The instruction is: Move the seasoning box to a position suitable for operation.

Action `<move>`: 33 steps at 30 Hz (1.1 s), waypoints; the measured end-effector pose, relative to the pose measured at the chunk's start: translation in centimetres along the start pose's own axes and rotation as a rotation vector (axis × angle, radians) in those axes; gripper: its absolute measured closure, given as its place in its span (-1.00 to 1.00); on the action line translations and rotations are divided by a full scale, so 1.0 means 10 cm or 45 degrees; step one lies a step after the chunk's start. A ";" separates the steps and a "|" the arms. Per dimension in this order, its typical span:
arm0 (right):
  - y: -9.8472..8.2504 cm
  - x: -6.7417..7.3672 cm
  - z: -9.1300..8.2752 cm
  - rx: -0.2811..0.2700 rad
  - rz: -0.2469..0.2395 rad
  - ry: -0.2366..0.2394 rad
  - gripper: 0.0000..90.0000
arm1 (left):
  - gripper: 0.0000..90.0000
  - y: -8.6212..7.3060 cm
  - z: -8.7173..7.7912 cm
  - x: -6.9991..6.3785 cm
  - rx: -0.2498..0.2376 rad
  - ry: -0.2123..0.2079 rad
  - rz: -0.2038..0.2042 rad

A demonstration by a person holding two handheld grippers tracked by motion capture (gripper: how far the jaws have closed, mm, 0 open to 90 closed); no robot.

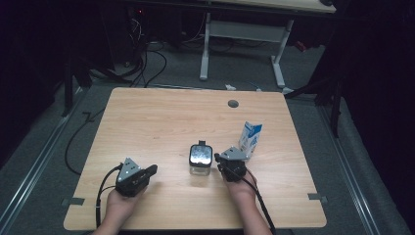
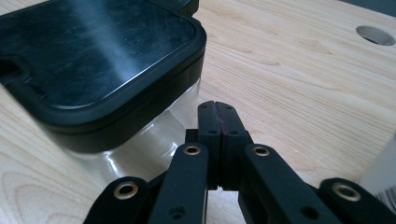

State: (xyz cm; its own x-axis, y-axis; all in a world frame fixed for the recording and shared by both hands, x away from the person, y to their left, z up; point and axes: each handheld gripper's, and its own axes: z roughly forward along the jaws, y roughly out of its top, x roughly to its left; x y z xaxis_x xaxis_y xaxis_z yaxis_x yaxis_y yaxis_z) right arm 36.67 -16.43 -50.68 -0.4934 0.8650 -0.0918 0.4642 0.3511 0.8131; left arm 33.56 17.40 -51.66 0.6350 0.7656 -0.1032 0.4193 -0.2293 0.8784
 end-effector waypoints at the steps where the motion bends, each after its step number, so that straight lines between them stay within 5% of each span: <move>1: 0.00 0.00 0.01 0.001 -0.008 0.002 1.00 | 0.94 -0.02 -0.01 0.01 -0.003 0.001 -0.008; 15: 0.06 0.10 0.15 -0.009 -0.065 0.076 1.00 | 0.95 -0.05 -0.07 0.08 -0.010 -0.014 -0.053; 26: 0.16 0.39 0.19 -0.048 -0.133 0.174 1.00 | 0.96 -0.06 -0.06 0.05 0.001 -0.029 -0.047; 33: 0.00 0.34 -0.05 -0.036 -0.086 0.143 0.99 | 0.95 -0.04 0.09 -0.16 0.039 -0.082 0.004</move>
State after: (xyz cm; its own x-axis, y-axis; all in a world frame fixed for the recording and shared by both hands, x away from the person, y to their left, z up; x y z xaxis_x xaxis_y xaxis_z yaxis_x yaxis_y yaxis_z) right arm 34.62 -13.72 -50.67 -0.6030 0.7934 -0.0833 0.4069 0.3957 0.8233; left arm 32.98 15.78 -52.22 0.6764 0.7248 -0.1308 0.4361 -0.2511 0.8642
